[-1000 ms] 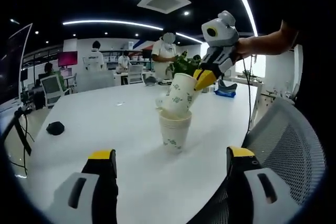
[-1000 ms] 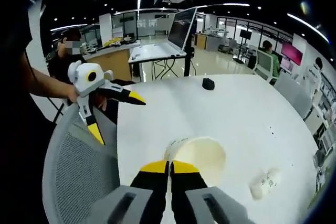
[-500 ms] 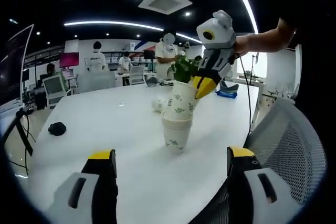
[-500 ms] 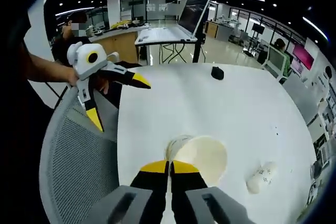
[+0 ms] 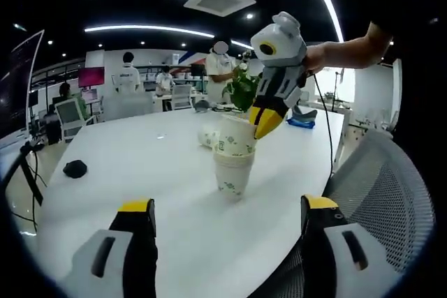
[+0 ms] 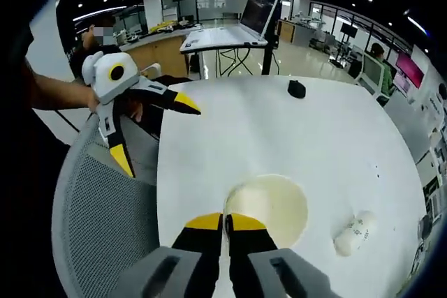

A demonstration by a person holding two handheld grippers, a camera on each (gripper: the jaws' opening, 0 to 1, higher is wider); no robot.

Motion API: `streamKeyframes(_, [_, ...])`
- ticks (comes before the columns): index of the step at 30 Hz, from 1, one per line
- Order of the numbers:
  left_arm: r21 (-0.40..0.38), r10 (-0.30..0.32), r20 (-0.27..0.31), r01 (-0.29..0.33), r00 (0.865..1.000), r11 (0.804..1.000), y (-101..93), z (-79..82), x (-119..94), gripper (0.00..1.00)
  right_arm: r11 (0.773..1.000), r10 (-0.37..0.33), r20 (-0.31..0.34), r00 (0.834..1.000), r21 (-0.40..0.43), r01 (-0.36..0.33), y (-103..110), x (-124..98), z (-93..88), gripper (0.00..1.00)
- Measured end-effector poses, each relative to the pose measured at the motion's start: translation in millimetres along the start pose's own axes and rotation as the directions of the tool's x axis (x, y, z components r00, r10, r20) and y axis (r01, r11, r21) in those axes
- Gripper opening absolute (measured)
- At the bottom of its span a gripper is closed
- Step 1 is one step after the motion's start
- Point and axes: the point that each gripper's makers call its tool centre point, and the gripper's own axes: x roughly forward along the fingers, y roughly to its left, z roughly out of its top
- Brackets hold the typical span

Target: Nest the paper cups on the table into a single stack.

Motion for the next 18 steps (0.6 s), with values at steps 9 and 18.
streamKeyframes(9, [0.000,0.004,-0.003,-0.004,1.000,1.000,0.4,-0.6,0,0.84,0.999,0.025,-0.042,0.999,0.025,-0.024,0,12,-9.1,0.00])
streamKeyframes(18, [-0.005,0.002,-0.009,-0.002,1.000,1.000,0.5,-2.0,0,0.84,0.997,0.057,-0.041,0.998,0.048,-0.055,2,22,-9.3,0.01])
